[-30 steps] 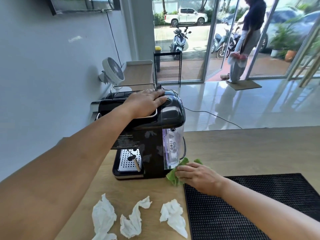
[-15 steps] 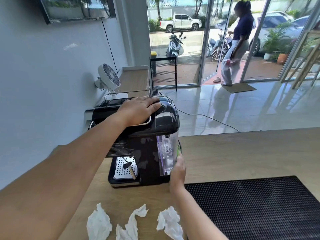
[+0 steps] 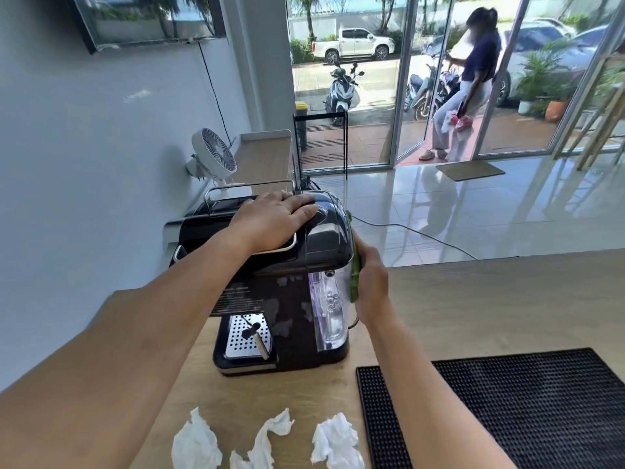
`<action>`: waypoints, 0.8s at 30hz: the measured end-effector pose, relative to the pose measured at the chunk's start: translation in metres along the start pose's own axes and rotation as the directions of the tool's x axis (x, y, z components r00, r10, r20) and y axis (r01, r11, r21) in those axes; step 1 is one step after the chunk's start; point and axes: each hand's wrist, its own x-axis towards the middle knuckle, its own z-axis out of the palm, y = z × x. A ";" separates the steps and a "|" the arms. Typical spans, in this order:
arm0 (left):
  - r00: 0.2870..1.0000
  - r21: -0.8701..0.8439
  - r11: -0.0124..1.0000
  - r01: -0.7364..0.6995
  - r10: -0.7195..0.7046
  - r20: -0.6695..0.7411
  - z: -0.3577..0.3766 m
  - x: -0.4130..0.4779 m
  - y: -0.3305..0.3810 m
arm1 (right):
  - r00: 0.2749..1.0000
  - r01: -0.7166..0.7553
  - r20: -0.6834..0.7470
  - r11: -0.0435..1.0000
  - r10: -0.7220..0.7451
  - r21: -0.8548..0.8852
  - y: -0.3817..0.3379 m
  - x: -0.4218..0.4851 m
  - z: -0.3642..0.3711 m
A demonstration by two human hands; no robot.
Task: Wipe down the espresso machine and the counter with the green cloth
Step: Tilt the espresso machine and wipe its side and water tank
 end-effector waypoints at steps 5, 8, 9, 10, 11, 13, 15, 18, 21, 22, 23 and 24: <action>1.000 -0.019 1.000 0.010 -0.009 0.005 0.000 0.000 0.000 | 0.978 -0.197 -0.112 0.957 0.176 -0.213 0.059 -0.024 -0.018; 1.000 -0.012 1.000 0.025 -0.025 0.010 -0.001 0.001 0.001 | 0.977 -0.200 -0.101 0.968 0.186 -0.154 0.079 -0.051 -0.030; 0.999 -0.010 0.999 0.032 -0.032 0.005 -0.002 0.003 0.002 | 0.983 -0.170 -0.082 0.980 0.161 -0.106 0.075 -0.054 -0.027; 0.999 -0.012 0.999 0.042 -0.042 0.001 -0.004 0.005 0.003 | 0.990 -0.133 -0.047 0.990 0.131 -0.054 0.067 -0.050 -0.023; 0.998 -0.015 0.998 0.061 -0.061 -0.005 -0.005 0.005 0.003 | 0.995 -0.100 -0.006 0.995 0.099 -0.029 0.058 -0.043 -0.017; 0.996 0.020 0.996 0.084 -0.083 -0.012 -0.007 0.009 0.010 | 0.998 -0.056 0.026 0.998 0.057 -0.025 0.034 -0.017 -0.011; 0.994 0.078 0.991 0.112 -0.111 -0.010 -0.010 0.012 0.018 | 0.996 -0.091 -0.009 0.994 0.091 -0.061 0.009 0.005 -0.005; 0.989 0.165 0.975 0.148 -0.148 -0.010 -0.013 0.018 0.030 | 0.989 -0.151 -0.020 0.986 0.150 -0.075 0.007 0.018 -0.003; 0.982 0.197 0.963 0.185 -0.188 -0.006 -0.007 0.022 0.037 | 0.942 -0.325 -0.144 0.934 0.305 -0.151 0.047 0.010 -0.016; 0.979 0.180 0.963 0.198 -0.202 0.001 -0.004 0.022 0.036 | 0.930 -0.360 -0.145 0.916 0.337 -0.179 0.064 0.006 -0.023; 0.977 0.150 0.966 0.209 -0.213 0.011 0.000 0.023 0.035 | 0.926 -0.373 -0.140 0.908 0.350 -0.192 0.073 -0.004 -0.027; 0.976 0.125 0.969 0.214 -0.218 0.019 0.002 0.024 0.034 | 0.928 -0.366 -0.143 0.911 0.344 -0.188 0.078 -0.012 -0.031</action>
